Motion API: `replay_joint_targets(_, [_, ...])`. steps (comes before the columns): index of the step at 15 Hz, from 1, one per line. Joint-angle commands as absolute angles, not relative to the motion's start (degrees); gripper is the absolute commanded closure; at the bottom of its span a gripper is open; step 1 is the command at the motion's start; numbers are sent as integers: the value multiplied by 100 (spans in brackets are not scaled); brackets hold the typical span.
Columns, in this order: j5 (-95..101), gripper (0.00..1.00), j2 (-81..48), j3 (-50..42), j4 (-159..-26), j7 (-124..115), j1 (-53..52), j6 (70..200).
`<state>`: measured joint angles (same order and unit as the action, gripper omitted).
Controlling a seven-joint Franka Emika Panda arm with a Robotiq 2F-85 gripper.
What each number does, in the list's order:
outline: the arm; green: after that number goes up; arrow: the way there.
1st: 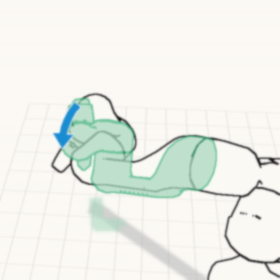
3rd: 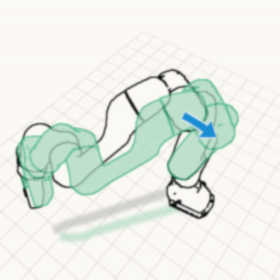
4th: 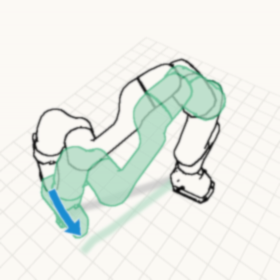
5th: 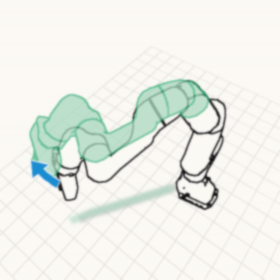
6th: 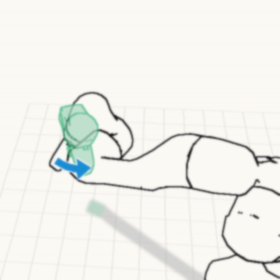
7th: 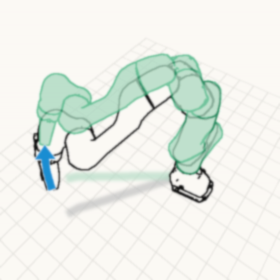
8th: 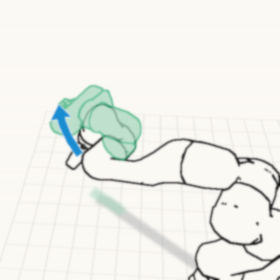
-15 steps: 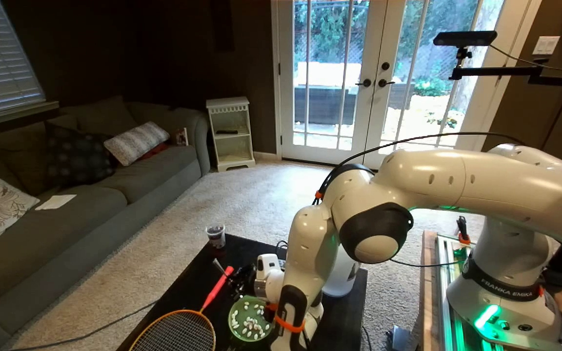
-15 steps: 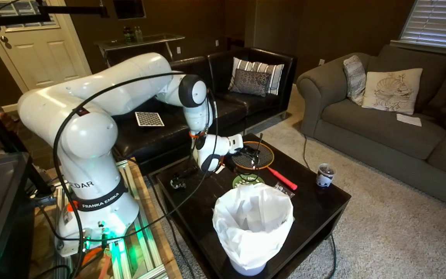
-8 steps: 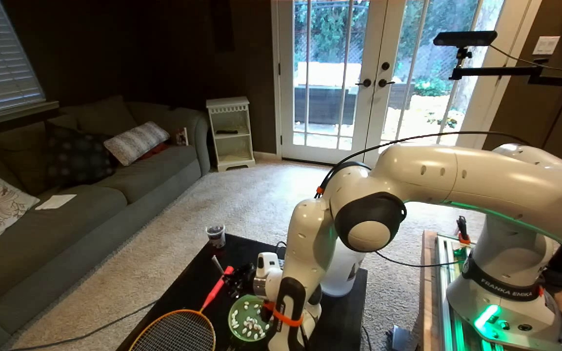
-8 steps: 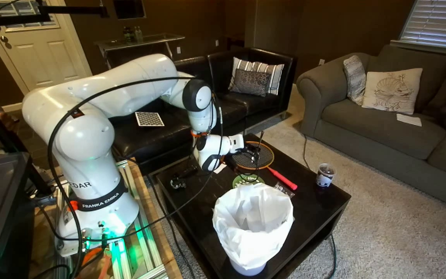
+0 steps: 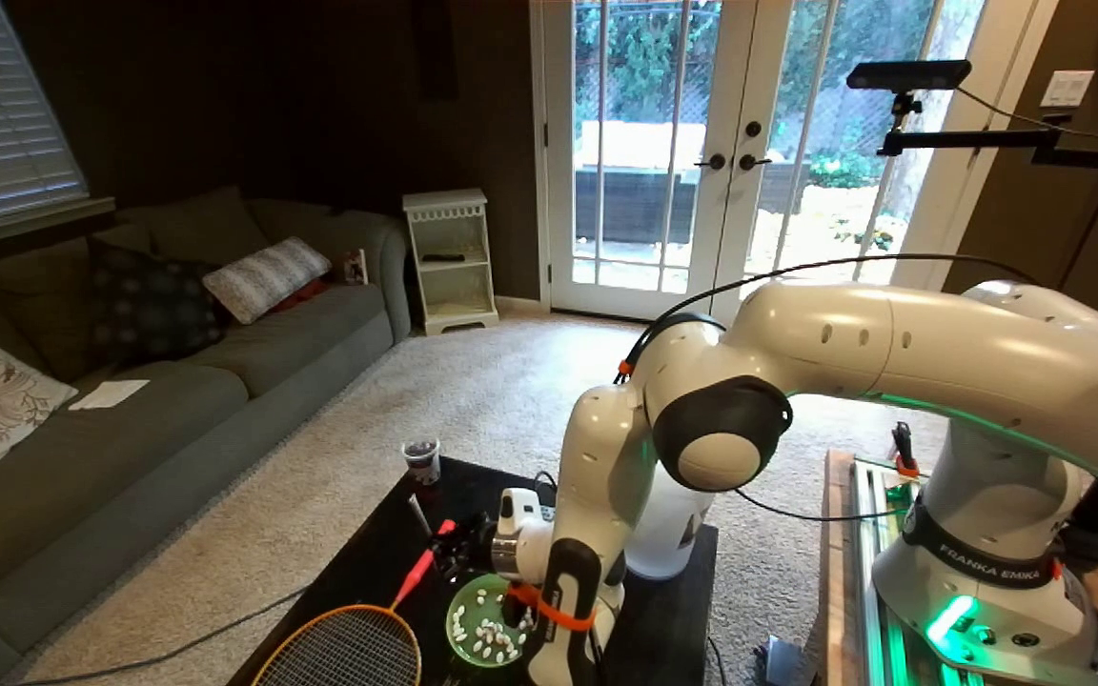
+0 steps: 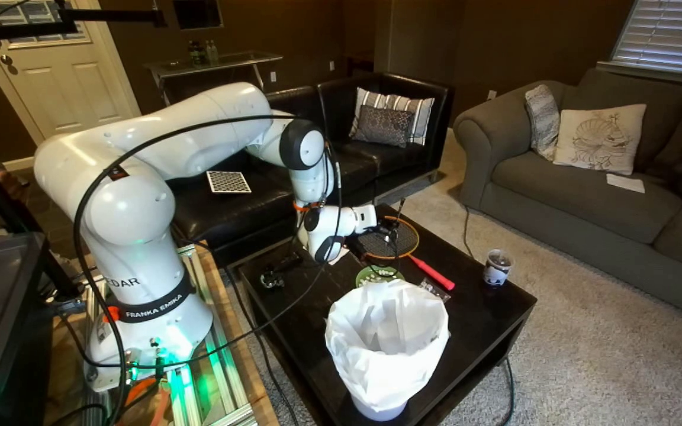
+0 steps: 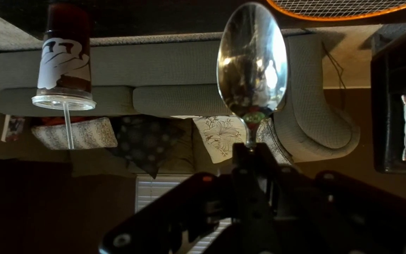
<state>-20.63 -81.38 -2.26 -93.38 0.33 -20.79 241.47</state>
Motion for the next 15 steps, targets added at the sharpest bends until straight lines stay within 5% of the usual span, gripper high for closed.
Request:
replay_joint_targets(1, [-1785,98,-8031,102,-9448,344,-1845,24157])
replay_joint_targets(15, [-2445,98,-6932,-92,-10423,1535,-2826,21461])
